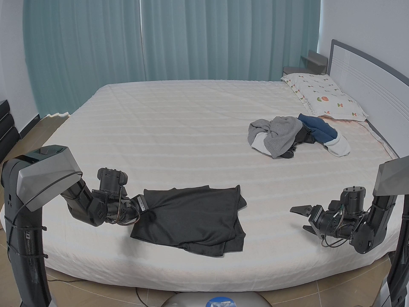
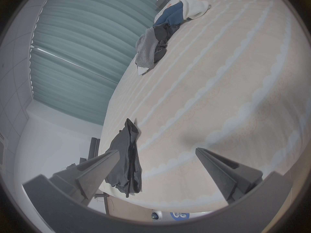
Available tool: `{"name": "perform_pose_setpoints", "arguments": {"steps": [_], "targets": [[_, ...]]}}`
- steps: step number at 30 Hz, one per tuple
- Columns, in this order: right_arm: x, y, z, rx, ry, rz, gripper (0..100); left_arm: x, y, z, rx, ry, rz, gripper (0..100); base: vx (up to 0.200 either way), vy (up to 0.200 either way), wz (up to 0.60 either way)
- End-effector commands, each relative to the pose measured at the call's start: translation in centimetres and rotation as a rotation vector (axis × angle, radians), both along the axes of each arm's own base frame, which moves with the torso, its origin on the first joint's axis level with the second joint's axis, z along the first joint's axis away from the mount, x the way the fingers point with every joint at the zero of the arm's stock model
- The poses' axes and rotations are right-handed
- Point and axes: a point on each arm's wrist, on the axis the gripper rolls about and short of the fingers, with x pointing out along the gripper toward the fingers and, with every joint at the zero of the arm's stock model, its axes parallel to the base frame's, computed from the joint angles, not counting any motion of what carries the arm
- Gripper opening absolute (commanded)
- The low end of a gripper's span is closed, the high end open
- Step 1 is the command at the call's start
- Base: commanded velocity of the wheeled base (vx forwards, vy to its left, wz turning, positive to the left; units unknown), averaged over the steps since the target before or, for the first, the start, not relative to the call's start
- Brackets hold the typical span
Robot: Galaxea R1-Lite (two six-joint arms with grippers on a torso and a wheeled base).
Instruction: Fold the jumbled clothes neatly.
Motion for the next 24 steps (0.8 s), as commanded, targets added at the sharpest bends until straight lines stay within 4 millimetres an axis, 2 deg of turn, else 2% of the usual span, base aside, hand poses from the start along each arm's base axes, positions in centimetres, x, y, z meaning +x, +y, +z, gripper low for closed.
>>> {"name": "perform_pose_setpoints", "arguments": {"steps": [1,3,24], "targets": [[-0.02,0.08,0.08,0.009,0.003,-0.003,100,0.04,-0.12,0.44,0.000,-0.002,-0.003,0,0.000,0.000,0.00],[-0.01,0.08,0.09,0.010,0.002,-0.003,100,-0.11,-0.03,0.54,0.002,0.001,-0.004,0,0.000,0.000,0.00],[-0.05,0.26,-0.10,0.010,0.010,0.002,100,-0.32,0.11,0.34,0.030,0.036,0.005,0,0.000,0.200,0.00]]}}
